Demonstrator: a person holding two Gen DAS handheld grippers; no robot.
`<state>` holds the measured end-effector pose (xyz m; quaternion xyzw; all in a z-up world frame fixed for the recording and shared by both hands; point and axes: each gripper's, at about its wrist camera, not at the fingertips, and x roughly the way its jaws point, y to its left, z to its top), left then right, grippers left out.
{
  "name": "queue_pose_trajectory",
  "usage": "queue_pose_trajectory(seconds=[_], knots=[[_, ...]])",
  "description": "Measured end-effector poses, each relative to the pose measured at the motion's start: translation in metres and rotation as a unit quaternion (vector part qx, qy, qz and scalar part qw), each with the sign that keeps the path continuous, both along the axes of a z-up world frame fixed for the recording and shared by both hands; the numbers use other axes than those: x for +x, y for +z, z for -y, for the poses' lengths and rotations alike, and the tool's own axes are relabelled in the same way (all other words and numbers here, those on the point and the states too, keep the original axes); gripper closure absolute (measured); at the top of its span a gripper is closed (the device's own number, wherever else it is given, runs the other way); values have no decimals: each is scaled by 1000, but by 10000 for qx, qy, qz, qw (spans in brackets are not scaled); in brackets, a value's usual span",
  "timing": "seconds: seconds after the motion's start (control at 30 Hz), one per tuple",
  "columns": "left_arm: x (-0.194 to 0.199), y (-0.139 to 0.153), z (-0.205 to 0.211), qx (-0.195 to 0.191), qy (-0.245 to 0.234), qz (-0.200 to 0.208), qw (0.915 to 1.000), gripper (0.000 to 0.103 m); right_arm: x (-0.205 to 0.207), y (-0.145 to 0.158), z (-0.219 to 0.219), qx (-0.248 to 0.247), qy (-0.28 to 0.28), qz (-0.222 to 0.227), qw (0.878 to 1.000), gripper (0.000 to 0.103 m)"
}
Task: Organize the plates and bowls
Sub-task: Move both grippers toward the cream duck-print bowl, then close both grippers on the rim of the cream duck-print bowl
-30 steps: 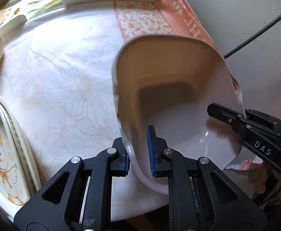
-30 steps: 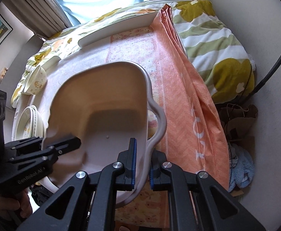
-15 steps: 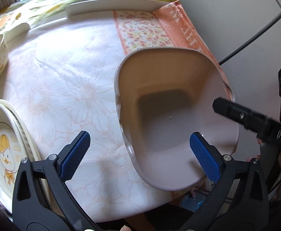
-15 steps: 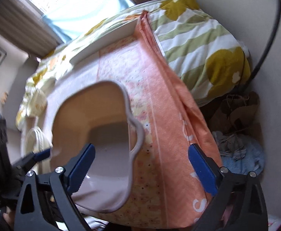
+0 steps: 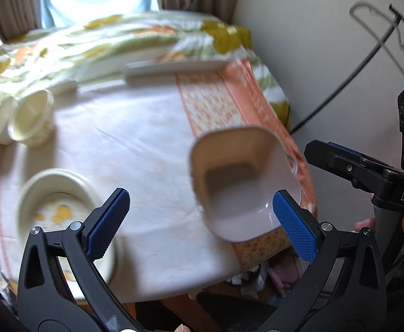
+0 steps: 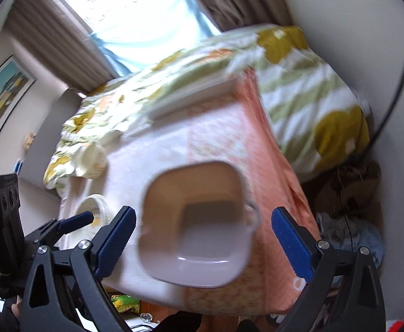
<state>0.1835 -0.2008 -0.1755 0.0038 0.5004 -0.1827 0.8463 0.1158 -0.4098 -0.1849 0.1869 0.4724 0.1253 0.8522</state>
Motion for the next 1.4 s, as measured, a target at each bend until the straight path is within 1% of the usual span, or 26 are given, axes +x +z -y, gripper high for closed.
queue_pose_trajectory(seconds=[0.1, 0.17, 0.3, 0.43, 0.5, 0.57, 0.63, 0.77, 0.87, 0.93, 1.0, 1.07, 1.1, 1.13, 1.17, 1.2, 1.23, 1.3, 1.33, 1.37, 1.4], knots=[[-7, 27, -28, -76, 229, 276, 9993, 0, 2, 29, -24, 45, 254, 344, 9991, 5], [-7, 44, -50, -109, 380, 434, 9983, 0, 5, 43, -39, 43, 387, 539, 9978, 5], [-2, 66, -98, -99, 635, 627, 9960, 0, 18, 69, -84, -9, 664, 656, 9956, 5], [9, 78, -152, -109, 873, 758, 9932, 0, 32, 85, -138, 0, 917, 831, 9923, 5], [19, 78, -181, -138, 1003, 727, 9922, 0, 43, 87, -165, -55, 1014, 847, 9912, 5], [31, 74, -211, -246, 1082, 624, 9919, 0, 55, 86, -187, -172, 1052, 790, 9912, 5], [43, 69, -238, -330, 1149, 561, 9912, 0, 71, 81, -211, -360, 1014, 658, 9920, 5], [70, 51, -286, -525, 1288, 360, 9896, 0, 100, 63, -242, -430, 826, 328, 9951, 5], [91, 32, -307, -705, 1315, 128, 9887, 0, 119, 50, -265, -790, 545, 145, 9953, 5], [109, 16, -320, -825, 1325, -73, 9877, 0, 134, 36, -277, -857, 569, -62, 9947, 5], [129, -4, -332, -982, 1451, -291, 9841, 1, 150, 20, -290, -809, 587, -298, 9945, 5], [143, -22, -337, -1241, 1637, -497, 9774, 2, 164, 4, -298, -797, 533, -504, 9941, 5], [151, -36, -339, -1486, 1721, -651, 9716, 6, 173, -5, -301, -862, 478, -618, 9932, 5], [156, -46, -338, -1627, 1747, -785, 9679, 12, 179, -12, -304, -896, 466, -686, 9925, 5], [164, -60, -334, -1685, 1758, -955, 9652, 15, 185, -18, -308, -930, 463, -757, 9917, 6], [170, -70, -330, -1666, 1756, -1080, 9642, 22, 192, -28, -312, -989, 472, -869, 9902, 11], [174, -78, -328, -1661, 1744, -1169, 9635, 27, 198, -36, -315, -1027, 500, -968, 9887, 16], [181, -95, -324, -1744, 1715, -1347, 9602, 30, 208, -51, -319, -1038, 574, -1169, 9860, 34], [183, -99, -322, -1763, 1704, -1380, 9596, 35, 211, -57, -321, -1030, 612, -1252, 9849, 38], [185, -103, -319, -1747, 1696, -1390, 9599, 37, 213, -62, -324, -1033, 636, -1304, 9840, 44], [188, -107, -317, -1705, 1673, -1388, 9611, 41, 215, -68, -326, -1051, 671, -1363, 9828, 47]])
